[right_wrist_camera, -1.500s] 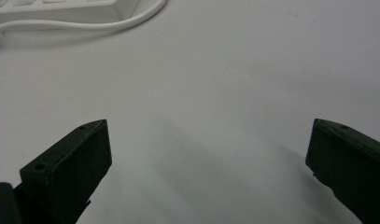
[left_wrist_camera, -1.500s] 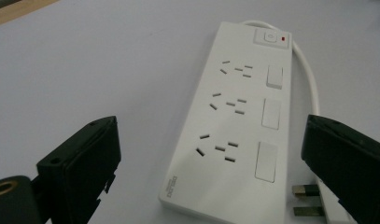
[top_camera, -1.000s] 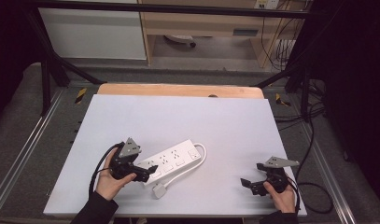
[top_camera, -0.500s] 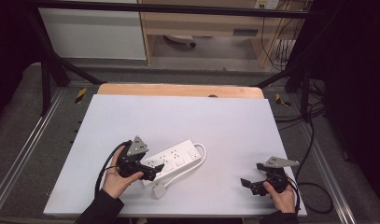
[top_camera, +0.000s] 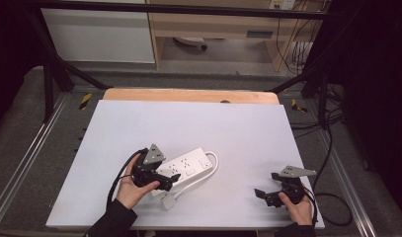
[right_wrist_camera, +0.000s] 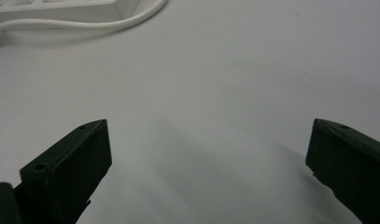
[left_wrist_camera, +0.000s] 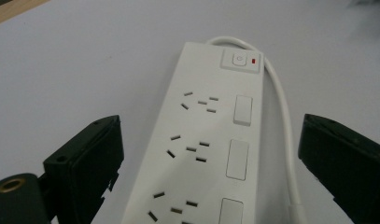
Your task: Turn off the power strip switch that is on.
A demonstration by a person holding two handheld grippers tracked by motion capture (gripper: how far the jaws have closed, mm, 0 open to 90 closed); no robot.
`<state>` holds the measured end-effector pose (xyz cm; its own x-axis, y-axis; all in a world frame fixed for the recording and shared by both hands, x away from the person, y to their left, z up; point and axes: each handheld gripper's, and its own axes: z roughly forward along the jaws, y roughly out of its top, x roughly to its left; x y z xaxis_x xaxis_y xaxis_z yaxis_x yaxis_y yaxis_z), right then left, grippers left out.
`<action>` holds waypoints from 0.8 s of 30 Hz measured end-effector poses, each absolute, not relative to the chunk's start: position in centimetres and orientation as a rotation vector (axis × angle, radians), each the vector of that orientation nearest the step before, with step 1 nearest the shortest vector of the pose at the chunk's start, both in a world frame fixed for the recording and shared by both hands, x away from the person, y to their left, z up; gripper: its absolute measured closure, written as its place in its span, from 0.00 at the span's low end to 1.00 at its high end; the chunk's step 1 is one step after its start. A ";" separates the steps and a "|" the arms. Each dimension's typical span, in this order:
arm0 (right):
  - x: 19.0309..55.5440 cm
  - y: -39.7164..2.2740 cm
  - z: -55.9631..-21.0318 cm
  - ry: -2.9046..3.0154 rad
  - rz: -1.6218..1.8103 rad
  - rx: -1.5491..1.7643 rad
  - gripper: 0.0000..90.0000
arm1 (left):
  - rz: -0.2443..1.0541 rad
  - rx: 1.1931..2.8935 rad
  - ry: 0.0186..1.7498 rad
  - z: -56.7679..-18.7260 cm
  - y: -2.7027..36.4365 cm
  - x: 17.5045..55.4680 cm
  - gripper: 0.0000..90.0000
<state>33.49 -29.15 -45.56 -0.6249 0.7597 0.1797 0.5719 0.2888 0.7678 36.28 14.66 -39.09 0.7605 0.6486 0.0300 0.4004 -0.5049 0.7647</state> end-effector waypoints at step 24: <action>33.5 -29.1 -45.6 2.337 1.247 1.234 0.01 | 0.382 2.162 0.796 -39.9 12.8 36.9 0.30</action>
